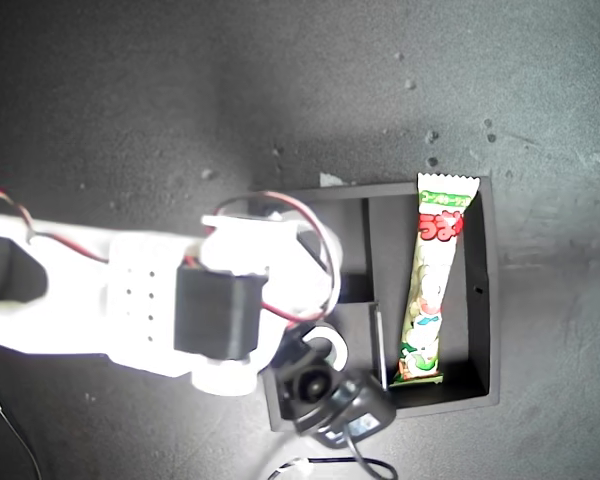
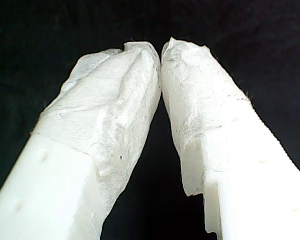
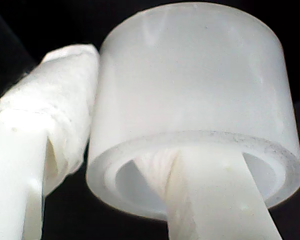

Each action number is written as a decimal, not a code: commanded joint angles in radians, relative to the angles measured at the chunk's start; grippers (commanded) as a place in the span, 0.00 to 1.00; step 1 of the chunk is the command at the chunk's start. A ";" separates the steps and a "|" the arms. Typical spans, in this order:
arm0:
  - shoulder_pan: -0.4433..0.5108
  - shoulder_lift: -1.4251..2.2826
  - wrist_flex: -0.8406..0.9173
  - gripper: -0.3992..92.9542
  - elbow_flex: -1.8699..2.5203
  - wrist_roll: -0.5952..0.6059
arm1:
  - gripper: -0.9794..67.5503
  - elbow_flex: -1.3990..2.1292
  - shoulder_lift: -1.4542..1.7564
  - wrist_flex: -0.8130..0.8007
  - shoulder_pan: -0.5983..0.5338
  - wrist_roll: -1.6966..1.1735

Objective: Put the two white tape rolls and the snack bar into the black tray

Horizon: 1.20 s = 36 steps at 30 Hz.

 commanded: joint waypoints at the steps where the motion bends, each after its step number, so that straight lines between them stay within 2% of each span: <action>1: -0.014 -0.012 0.014 0.01 -0.077 0.012 | 0.01 0.278 0.071 -0.250 -0.026 -0.086; 3: -0.014 -0.023 0.014 0.02 -0.074 0.012 | 0.01 0.463 0.074 -0.449 -0.029 -0.153; 6: -0.017 -0.026 0.015 0.12 -0.058 0.006 | 0.01 0.669 0.075 -0.686 -0.014 -0.230; 8: -0.021 -0.020 0.015 0.16 -0.055 0.002 | 0.01 0.772 0.089 -0.802 0.008 -0.268; 11: -0.025 0.014 0.015 0.17 -0.049 0.003 | 0.01 0.854 0.107 -0.868 0.031 -0.302; 14: -0.025 0.124 0.015 0.14 0.028 0.005 | 0.01 0.925 0.137 -0.894 0.044 -0.318; 19: -0.032 0.499 0.017 0.03 0.334 -0.020 | 0.01 1.227 0.345 -1.111 0.094 -0.360; 20: -0.032 0.591 0.017 0.01 0.414 -0.028 | 0.01 1.229 0.365 -1.062 0.100 -0.376; 23: -0.051 0.879 0.000 0.01 0.726 -0.071 | 0.01 1.229 0.367 -1.071 0.129 -0.457; 29: -0.092 1.537 -0.348 0.01 1.644 -0.075 | 0.01 1.229 0.367 -0.931 0.169 -0.433; 36: -0.055 1.763 -0.581 0.02 2.198 -0.115 | 0.02 1.229 0.367 -0.891 0.152 -0.483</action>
